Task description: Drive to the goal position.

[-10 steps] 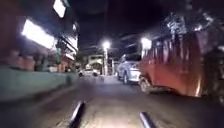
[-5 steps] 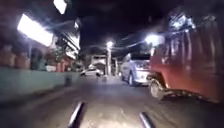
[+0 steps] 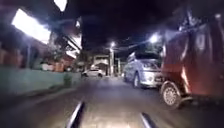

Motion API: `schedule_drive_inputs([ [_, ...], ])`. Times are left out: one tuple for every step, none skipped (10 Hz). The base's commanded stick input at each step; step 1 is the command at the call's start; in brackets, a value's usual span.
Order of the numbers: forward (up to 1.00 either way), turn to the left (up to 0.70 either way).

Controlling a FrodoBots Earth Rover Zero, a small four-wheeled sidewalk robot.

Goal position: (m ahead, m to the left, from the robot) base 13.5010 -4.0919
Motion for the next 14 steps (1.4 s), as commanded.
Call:
schedule_drive_inputs([
  [1.0,0.02],
  [1.0,0.02],
  [1.0,-0.23],
  [1.0,-0.38],
  [1.0,-0.32],
  [1.0,-0.14],
  [1.0,0.02],
  [1.0,0.02],
  [1.0,0.02],
  [1.0,0.02],
  [1.0,0.02],
  [1.0,0.02],
  [1.0,0.02],
  [1.0,0.02],
])
